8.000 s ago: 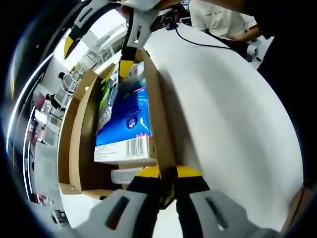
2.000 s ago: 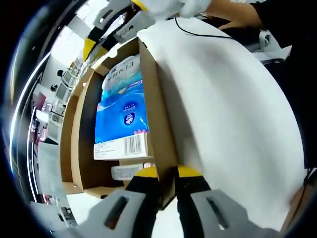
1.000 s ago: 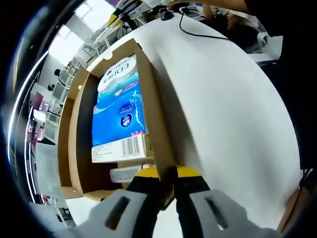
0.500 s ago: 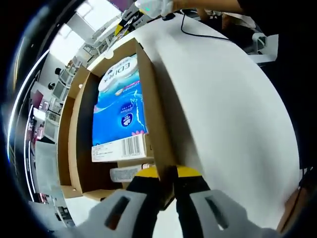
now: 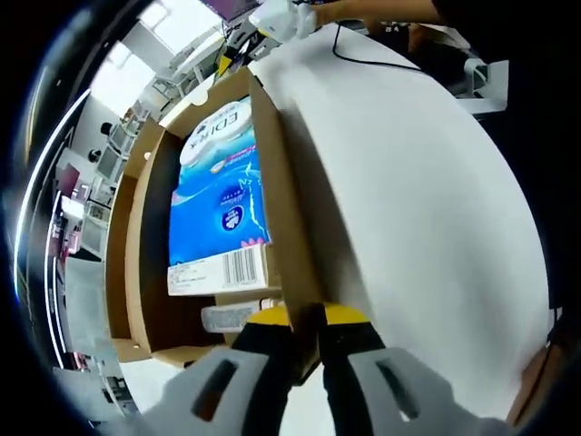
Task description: Operate the shoe box by opening the lid, removing the specified soft item, and placing it in the target area until the item is outside and the box remains undamaged.
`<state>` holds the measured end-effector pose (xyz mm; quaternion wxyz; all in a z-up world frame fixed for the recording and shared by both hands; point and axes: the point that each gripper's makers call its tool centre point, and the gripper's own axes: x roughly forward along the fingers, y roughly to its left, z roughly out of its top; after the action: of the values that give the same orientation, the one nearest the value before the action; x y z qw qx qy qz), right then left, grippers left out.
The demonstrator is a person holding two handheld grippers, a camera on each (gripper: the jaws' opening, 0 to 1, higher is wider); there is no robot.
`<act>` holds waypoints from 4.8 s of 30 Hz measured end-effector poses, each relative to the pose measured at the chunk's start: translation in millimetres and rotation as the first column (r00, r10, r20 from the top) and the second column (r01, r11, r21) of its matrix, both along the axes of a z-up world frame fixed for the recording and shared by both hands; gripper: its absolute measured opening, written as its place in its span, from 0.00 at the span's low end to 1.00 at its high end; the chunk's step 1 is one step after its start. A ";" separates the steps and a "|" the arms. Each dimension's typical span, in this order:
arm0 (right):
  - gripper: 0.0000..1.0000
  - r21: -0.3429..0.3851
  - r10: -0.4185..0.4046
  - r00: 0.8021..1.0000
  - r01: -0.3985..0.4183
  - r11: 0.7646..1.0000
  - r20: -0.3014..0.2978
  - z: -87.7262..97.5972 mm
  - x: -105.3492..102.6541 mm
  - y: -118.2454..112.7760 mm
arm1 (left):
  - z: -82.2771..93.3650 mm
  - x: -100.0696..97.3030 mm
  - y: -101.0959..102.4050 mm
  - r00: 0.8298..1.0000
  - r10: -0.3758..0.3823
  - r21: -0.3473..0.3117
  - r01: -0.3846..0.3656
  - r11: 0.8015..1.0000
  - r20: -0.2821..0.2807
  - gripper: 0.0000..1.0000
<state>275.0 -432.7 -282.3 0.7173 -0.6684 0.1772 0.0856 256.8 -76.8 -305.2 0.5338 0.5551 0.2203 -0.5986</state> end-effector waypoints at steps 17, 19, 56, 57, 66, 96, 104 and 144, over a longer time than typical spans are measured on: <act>0.01 0.046 0.022 0.996 -0.019 0.999 -0.084 -32.0 7.8 -0.6 | -0.4 -0.9 0.3 1.000 0.000 0.006 0.000 1.000 0.006 0.09; 0.01 0.052 0.026 0.995 -0.021 0.998 -0.097 -35.9 9.1 -0.7 | -0.5 -0.7 0.4 1.000 -0.001 0.009 0.000 1.000 0.008 0.09; 0.07 0.060 0.029 0.977 -0.017 0.998 -0.213 -51.0 6.6 -10.0 | -0.6 1.2 0.9 1.000 0.003 0.026 -0.004 1.000 0.025 0.10; 0.07 0.063 0.029 0.976 -0.016 0.998 -0.216 -50.5 5.0 -9.1 | -0.7 1.2 0.9 1.000 0.003 0.026 -0.003 1.000 0.025 0.10; 0.10 0.073 0.032 0.970 -0.015 0.997 -0.242 -48.7 -5.9 -4.4 | -1.0 0.6 0.8 1.000 0.005 0.031 -0.006 0.999 0.031 0.10; 0.14 0.096 0.005 0.942 0.029 0.995 -0.336 -47.4 -24.1 -16.7 | -5.4 1.0 2.8 0.999 0.002 0.054 -0.004 0.999 0.045 0.11; 0.14 0.107 -0.015 0.934 0.057 0.993 -0.357 -45.1 -35.3 -28.4 | -5.1 1.2 2.2 0.999 0.001 0.054 -0.004 0.999 0.043 0.11; 0.21 0.851 -0.212 0.909 0.413 0.324 -0.360 -35.3 1.0 -16.1 | -5.6 0.3 2.2 0.999 0.001 0.056 -0.004 0.998 0.048 0.11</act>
<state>276.0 -448.8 -317.6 0.9467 -0.1051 0.2912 0.0892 257.1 -74.5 -310.8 0.5240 0.5836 0.2249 -0.5782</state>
